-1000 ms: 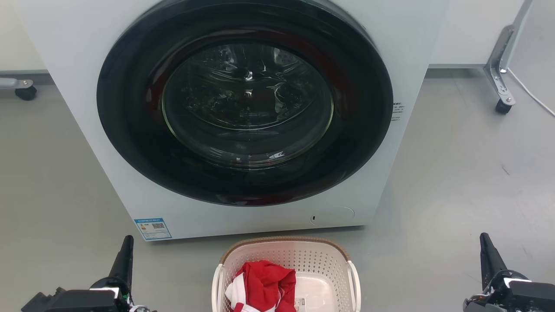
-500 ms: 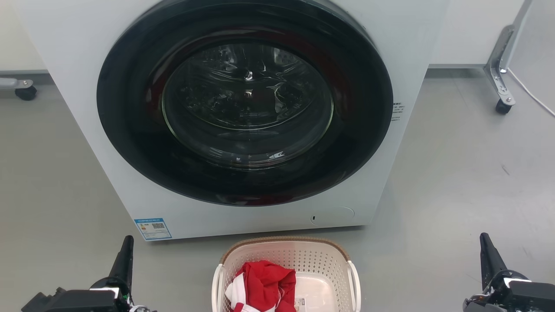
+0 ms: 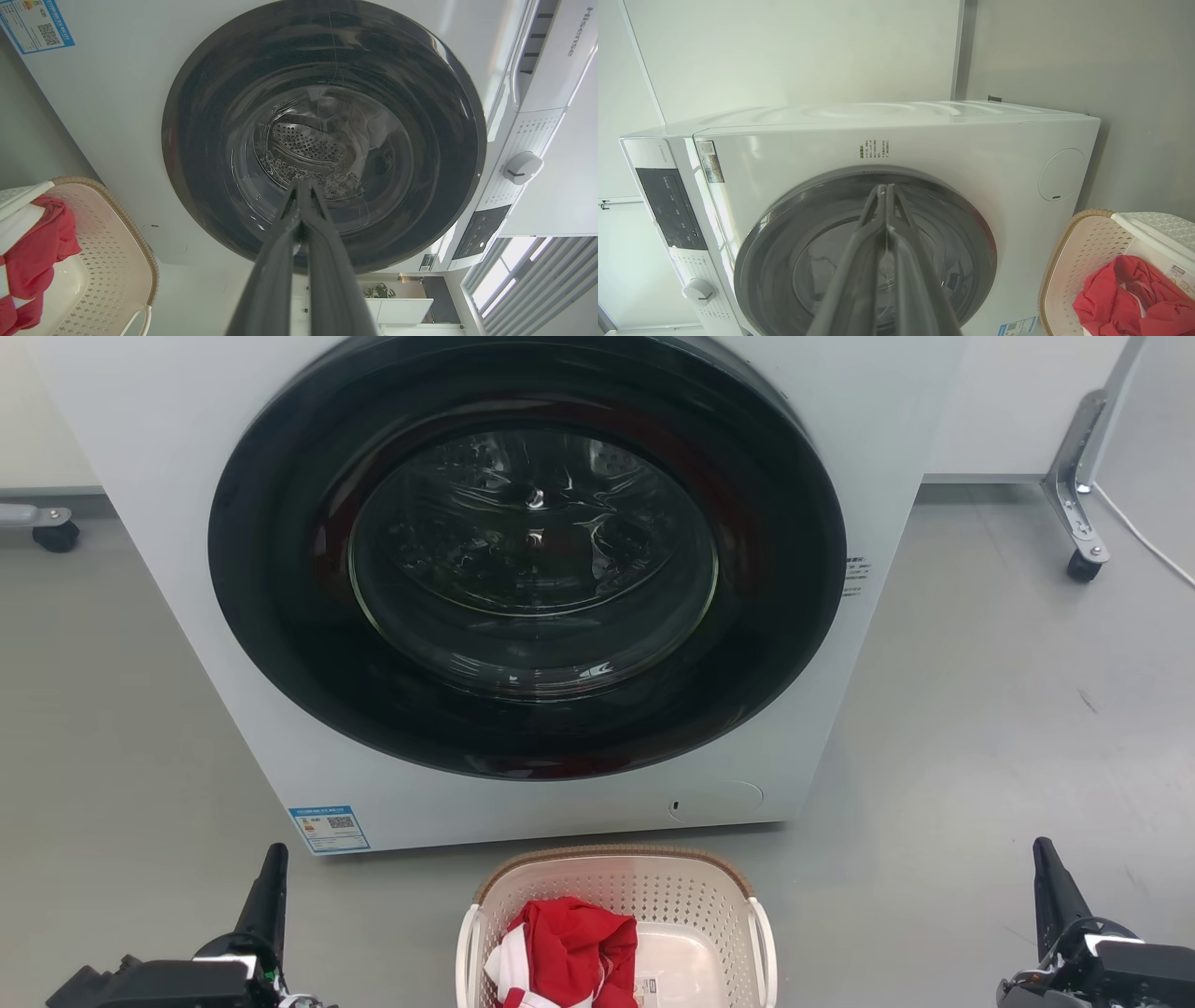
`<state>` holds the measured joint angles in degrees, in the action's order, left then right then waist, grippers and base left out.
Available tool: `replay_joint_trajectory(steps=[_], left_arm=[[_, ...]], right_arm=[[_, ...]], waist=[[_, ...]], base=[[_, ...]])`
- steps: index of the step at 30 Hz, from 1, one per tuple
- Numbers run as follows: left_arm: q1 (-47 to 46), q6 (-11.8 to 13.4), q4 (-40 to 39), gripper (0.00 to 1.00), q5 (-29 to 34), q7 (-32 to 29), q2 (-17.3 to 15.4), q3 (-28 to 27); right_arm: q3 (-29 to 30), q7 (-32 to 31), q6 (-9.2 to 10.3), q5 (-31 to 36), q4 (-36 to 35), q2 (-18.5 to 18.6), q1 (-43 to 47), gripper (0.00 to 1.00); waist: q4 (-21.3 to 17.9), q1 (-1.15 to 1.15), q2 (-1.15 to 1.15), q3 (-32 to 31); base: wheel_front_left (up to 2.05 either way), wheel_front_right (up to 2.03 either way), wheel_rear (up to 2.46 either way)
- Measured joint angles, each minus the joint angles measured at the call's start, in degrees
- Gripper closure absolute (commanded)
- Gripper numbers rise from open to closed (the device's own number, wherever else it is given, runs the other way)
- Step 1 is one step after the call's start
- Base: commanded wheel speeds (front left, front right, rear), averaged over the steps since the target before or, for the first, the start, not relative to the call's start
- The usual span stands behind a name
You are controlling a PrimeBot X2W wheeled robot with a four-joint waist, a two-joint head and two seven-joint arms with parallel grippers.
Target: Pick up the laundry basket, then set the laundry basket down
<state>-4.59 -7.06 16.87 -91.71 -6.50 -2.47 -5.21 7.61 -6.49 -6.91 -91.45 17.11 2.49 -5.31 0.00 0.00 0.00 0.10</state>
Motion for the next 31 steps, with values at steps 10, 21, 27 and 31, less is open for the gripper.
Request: replay_joint_trajectory(steps=[10,21,27,31], left_arm=[[0.0,0.0,0.0,1.0,0.0,0.0,0.0,0.0],[0.0,0.0,0.0,1.0,0.0,0.0,0.0,0.0],[0.0,0.0,0.0,1.0,0.0,0.0,0.0,0.0],[0.0,0.0,0.0,1.0,0.0,0.0,0.0,0.0]], right_arm=[[0.0,0.0,0.0,0.0,0.0,0.0,0.0,1.0],[0.0,0.0,0.0,0.0,0.0,0.0,0.0,1.0],[0.0,0.0,0.0,0.0,0.0,0.0,0.0,1.0],[0.0,0.0,0.0,-0.1,0.0,0.0,0.0,1.0]], waist=[[0.0,0.0,0.0,0.0],[0.0,0.0,0.0,0.0],[0.0,0.0,0.0,0.0],[0.0,0.0,0.0,0.0]], base=[[0.0,0.0,0.0],[0.0,0.0,0.0],[0.0,0.0,0.0],[0.0,0.0,0.0]])
